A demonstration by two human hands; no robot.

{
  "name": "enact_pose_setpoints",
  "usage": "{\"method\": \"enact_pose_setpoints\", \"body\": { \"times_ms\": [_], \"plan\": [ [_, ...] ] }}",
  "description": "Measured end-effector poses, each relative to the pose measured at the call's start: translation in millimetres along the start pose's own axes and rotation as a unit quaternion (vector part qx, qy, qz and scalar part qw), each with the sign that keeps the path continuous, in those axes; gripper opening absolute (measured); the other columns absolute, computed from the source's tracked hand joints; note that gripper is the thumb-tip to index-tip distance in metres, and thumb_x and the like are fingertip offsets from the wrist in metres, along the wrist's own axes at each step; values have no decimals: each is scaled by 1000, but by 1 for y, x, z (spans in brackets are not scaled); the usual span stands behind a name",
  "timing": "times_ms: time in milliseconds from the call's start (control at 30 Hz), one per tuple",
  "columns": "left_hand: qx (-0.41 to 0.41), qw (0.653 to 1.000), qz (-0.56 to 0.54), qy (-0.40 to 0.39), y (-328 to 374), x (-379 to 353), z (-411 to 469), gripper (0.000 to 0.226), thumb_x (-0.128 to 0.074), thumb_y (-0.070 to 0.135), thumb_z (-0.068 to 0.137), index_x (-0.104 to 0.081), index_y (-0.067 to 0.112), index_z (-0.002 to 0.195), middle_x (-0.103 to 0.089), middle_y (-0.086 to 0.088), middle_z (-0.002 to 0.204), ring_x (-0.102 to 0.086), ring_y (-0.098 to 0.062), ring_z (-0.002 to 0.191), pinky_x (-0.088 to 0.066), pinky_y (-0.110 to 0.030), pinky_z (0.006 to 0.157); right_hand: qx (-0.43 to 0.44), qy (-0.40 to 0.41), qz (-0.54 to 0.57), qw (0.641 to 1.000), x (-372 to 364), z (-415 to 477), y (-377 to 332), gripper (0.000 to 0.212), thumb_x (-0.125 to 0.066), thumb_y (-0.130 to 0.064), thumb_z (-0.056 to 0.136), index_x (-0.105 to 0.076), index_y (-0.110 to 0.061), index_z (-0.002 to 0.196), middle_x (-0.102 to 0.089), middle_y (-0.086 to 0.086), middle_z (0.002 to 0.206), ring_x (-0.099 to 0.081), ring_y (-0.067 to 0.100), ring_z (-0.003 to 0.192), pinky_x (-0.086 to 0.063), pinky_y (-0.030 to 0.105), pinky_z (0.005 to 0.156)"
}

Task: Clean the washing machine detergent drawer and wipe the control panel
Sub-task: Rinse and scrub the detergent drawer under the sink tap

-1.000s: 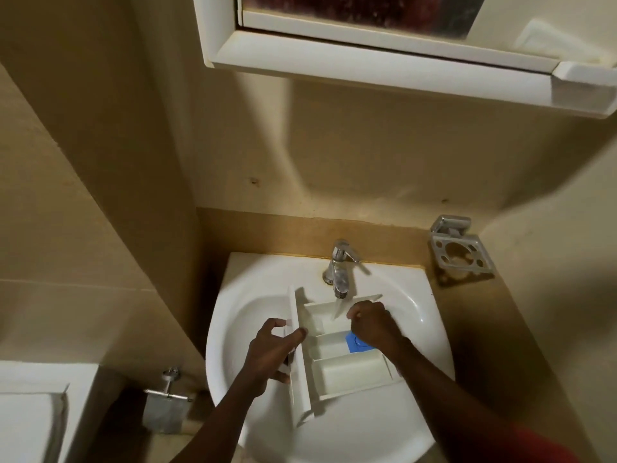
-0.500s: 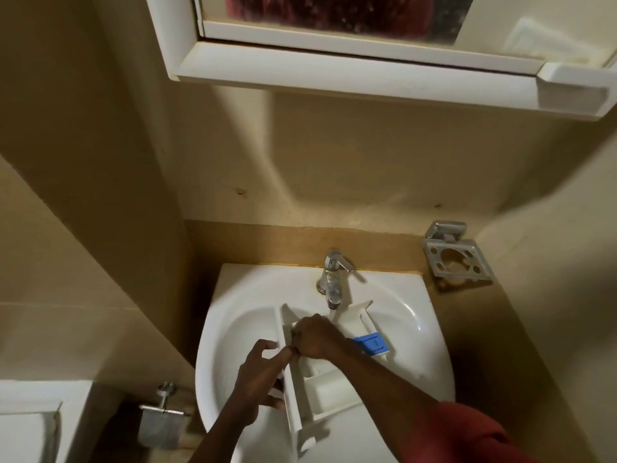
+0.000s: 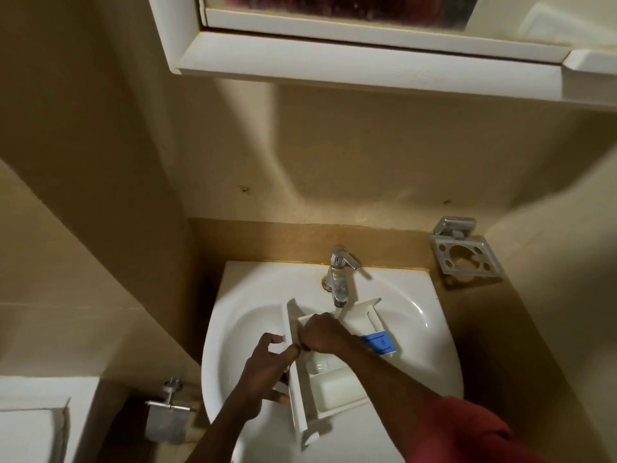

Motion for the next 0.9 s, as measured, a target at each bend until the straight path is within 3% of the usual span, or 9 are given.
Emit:
{"method": "enact_pose_setpoints", "body": {
  "times_ms": [133, 233, 433, 533, 633, 767, 900],
  "plan": [
    [3, 1000, 0, 0, 2, 9, 2, 42, -70, 41, 74, -51, 26, 108, -68, -21, 99, -68, -24, 67, -56, -37, 54, -47, 55, 23, 997, 36, 0, 43, 32, -54, -24, 86, -68, -2, 104, -70, 17, 105, -66, 34, 101, -53, 40, 91],
    [2, 1000, 12, -10, 4, 4, 3, 41, -72, 40, 74, -51, 27, 108, -69, -22, 98, -67, -25, 67, -55, -36, 53, -122, 106, 66, 985, 57, -10, 68, 34, -47, -24, 92, -63, -1, 112, -66, 18, 115, -63, 35, 107, -51, 39, 93],
    [5, 1000, 29, -4, 6, 5, 2, 42, -70, 41, 71, -49, 27, 105, -70, -21, 96, -67, -25, 67, -58, -40, 55, -66, 179, -49, 980, 26, -18, 25, 43, -44, -33, 95, -61, -1, 117, -63, 17, 121, -59, 30, 113, -46, 34, 94],
    [5, 999, 36, -1, 5, 6, 2, 42, -69, 42, 70, -50, 28, 104, -70, -22, 96, -67, -25, 67, -60, -43, 57, -42, 140, 10, 989, 19, -19, 18, 40, -55, -35, 87, -63, -6, 113, -66, 13, 115, -63, 29, 107, -51, 33, 88],
    [8, 1000, 29, -1, 3, 7, 2, 34, -69, 35, 79, -51, 27, 106, -68, -16, 89, -68, -25, 68, -60, -43, 58, -92, 212, 80, 970, 47, -27, 45, 33, -59, -30, 85, -64, -7, 108, -66, 10, 108, -63, 28, 106, -51, 31, 86],
    [15, 1000, 7, -12, -1, 7, 0, 30, -65, 31, 86, -51, 24, 111, -71, -9, 84, -70, -24, 69, -58, -37, 58, -98, 265, 51, 958, 61, -29, 51, 32, -59, -31, 88, -66, -6, 106, -69, 12, 105, -64, 27, 103, -49, 29, 84],
    [23, 1000, -1, -19, -2, 7, 0, 29, -64, 32, 87, -51, 20, 110, -72, -9, 83, -70, -25, 68, -57, -37, 58, -80, 255, -1, 963, 40, -30, 38, 36, -57, -38, 88, -63, -9, 108, -69, 8, 109, -65, 24, 103, -49, 29, 84]
  ]
}}
Point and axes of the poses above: each hand's wrist, its own z-axis towards the middle knuckle, its own x-axis out of the back of the hand, y = z × x, the point moved 7 cm from there along z, towards the middle knuckle
